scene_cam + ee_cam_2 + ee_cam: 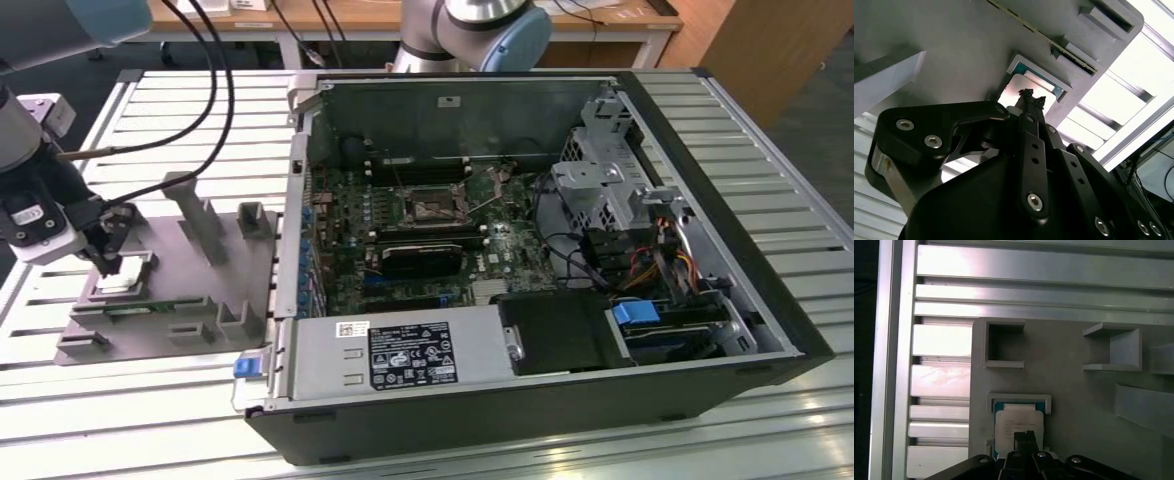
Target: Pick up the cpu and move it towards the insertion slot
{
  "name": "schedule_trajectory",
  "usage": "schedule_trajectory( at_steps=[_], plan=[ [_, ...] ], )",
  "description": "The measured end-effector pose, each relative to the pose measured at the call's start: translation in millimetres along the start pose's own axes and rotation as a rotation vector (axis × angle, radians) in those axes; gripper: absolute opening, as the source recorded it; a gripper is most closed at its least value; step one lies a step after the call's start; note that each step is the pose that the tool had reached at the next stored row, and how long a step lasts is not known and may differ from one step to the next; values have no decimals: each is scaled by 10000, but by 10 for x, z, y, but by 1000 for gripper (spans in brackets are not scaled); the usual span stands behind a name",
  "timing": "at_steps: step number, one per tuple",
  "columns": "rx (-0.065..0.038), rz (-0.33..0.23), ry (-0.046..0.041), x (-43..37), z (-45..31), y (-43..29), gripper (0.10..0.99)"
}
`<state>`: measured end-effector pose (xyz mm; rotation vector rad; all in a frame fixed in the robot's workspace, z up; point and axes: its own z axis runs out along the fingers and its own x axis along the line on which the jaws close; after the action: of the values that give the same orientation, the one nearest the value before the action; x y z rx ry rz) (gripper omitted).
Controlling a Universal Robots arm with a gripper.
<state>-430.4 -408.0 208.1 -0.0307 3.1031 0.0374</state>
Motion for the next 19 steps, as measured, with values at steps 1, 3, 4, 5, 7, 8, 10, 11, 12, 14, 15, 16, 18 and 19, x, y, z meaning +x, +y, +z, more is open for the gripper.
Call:
schedule_trajectory(
  at_steps=[1,3,4,5,7,8,10,11,12,14,15,16,18,19],
  plan=[
    [0,0,-2,5,17,0,102],
    [1,1,-7,15,54,-1,102],
    [0,1,-9,19,70,-1,102],
    [0,0,-10,21,83,-2,102],
    [2,0,-8,23,86,-2,102],
    [2,0,-7,23,86,-2,102],
    [1,0,-9,22,88,-2,102],
    [1,1,-10,22,89,-2,102],
    [1,1,-10,23,89,-2,114],
    [1,0,-10,22,90,-2,165],
    [1,0,-10,22,90,-2,231],
    [1,1,-10,22,90,-2,231],
    [1,1,-9,23,91,-2,290],
    [1,0,-9,23,91,-2,408]
  ],
)
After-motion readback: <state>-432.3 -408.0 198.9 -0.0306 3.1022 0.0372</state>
